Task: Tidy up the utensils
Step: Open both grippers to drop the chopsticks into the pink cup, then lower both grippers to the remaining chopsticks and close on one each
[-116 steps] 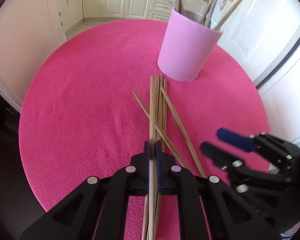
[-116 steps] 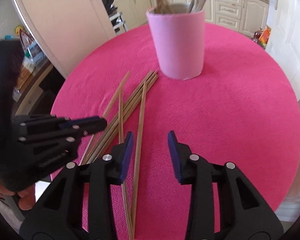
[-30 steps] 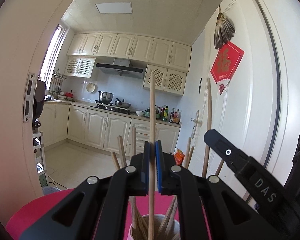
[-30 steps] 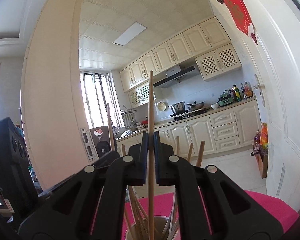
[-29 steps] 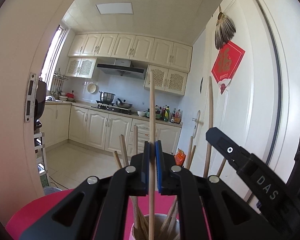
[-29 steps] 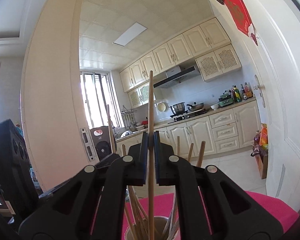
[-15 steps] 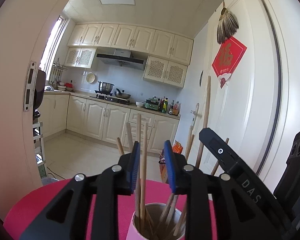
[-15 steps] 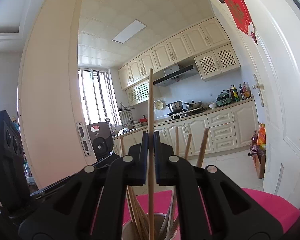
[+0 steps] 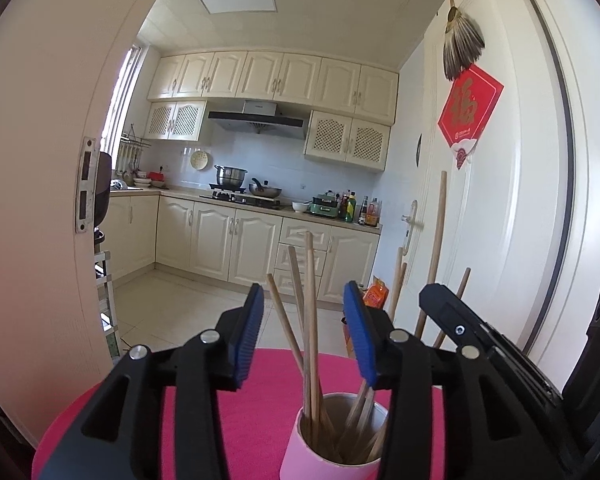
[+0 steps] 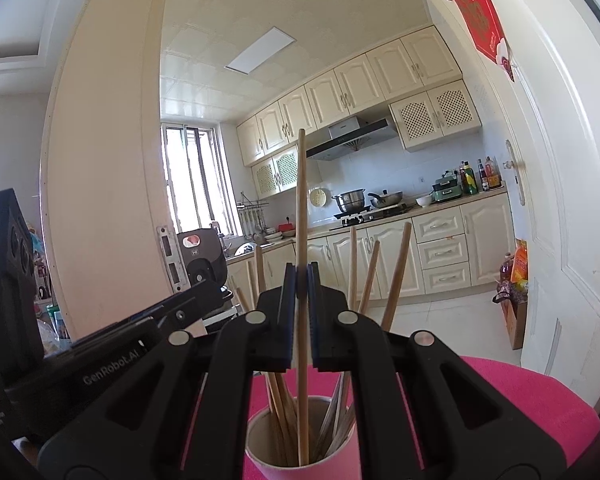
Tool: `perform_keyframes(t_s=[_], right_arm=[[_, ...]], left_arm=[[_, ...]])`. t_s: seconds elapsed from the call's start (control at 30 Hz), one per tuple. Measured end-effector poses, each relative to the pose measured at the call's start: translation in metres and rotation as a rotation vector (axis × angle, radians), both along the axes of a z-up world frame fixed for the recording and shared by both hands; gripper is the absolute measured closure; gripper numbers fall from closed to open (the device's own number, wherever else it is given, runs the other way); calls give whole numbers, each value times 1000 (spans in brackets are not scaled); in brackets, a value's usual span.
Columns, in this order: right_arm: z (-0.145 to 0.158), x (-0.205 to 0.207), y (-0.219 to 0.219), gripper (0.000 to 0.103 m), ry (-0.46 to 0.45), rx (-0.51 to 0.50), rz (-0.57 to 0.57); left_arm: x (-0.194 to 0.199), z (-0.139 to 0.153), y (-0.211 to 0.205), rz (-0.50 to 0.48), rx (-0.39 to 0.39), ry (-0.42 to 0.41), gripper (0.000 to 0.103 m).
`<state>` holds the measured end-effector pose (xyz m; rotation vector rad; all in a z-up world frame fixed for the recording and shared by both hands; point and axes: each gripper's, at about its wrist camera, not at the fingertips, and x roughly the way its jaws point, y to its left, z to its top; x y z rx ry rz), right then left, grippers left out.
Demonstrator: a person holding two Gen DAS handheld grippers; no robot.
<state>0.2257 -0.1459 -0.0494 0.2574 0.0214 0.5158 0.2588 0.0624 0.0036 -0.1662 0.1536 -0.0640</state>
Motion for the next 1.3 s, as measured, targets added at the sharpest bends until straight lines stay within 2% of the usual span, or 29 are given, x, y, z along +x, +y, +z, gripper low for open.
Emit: perform_keyframes(t_s=[0.17,0.23,0.27,0.3,0.33,0.6,0.83,0.97,1.13,1.3], right_arm=[[-1,-5,1,95,18,-22,-17],[0,-7,-1,79,22,-22,-23],[1,-10,-3,60,19,-15,-40],[1,-12,-6,54,15,-10,-42],[3,-13,-7,54,17,-11,-38],[17,-36,-14,54,-2,-28,-48],[28,-60,-21,53,36,-68,-51],[25,-67,-18,53,117,-132,-47],[9,-66,-4,53,309,-283,-16],[-24,-62,19,53,518,-437,52]], left_arm=[[-7,2,2,4,3,7,60],[-11,4,2,11,3,6,54],[-13,5,3,16,1,5,53],[-16,7,5,26,-5,2,50],[-18,8,6,26,-12,3,47],[-45,19,5,40,21,5,43],[-75,28,3,50,55,45,37],[-85,24,4,54,74,137,34],[-96,10,8,33,89,262,34],[-95,-20,18,-2,72,457,34]])
